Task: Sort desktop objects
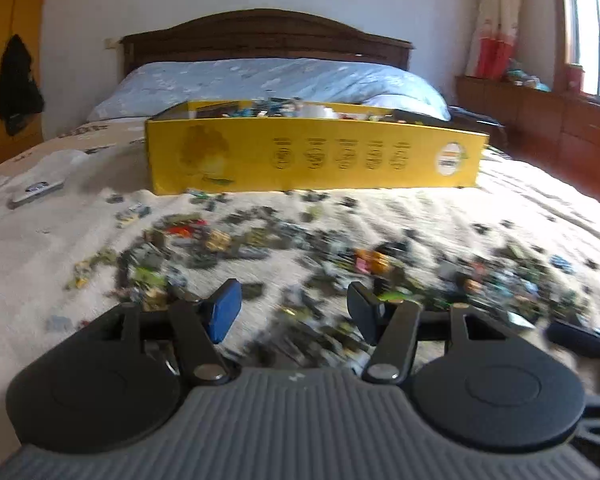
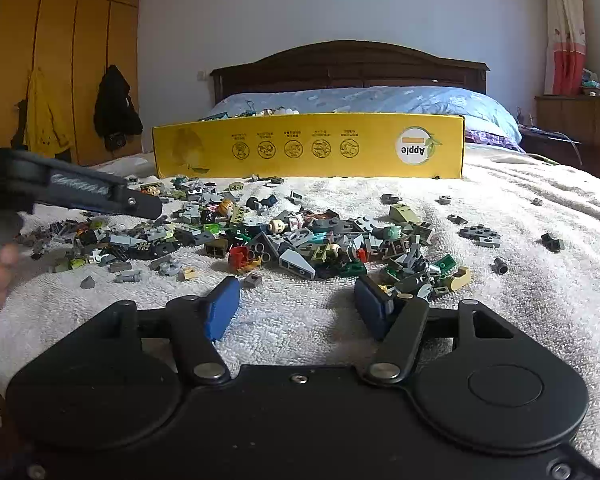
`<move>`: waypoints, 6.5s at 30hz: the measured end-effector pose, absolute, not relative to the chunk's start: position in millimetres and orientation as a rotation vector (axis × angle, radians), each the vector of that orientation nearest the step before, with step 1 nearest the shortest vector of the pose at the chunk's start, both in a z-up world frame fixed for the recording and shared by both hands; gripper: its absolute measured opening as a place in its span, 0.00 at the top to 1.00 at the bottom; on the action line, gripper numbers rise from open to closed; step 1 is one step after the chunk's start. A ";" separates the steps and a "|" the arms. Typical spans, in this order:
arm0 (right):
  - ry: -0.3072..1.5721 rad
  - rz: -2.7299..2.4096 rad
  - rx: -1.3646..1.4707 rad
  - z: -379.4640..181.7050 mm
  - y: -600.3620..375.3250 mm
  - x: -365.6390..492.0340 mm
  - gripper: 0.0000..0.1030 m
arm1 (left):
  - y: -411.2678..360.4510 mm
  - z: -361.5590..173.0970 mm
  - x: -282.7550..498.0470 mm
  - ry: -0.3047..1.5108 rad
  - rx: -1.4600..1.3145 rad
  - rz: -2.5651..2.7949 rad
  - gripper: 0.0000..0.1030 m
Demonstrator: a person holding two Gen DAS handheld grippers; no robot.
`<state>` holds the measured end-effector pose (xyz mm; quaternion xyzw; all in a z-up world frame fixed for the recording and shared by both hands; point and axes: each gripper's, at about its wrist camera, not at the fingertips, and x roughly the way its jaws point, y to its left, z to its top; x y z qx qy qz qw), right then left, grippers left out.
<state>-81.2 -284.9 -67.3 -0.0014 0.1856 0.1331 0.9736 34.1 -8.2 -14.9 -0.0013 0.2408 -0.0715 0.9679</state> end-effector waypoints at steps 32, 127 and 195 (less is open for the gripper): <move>0.343 0.331 0.051 -73.9 -291.9 -81.2 0.28 | -6.7 -15.0 55.4 0.498 0.019 -0.070 0.65; 0.402 0.069 -0.017 -21.8 -375.3 -27.1 0.57 | -92.6 -54.0 -35.6 0.413 0.030 -0.360 0.40; 0.413 -0.081 0.003 -56.3 -366.2 -97.4 0.46 | -78.7 -39.4 -49.4 0.468 -0.017 -0.342 0.66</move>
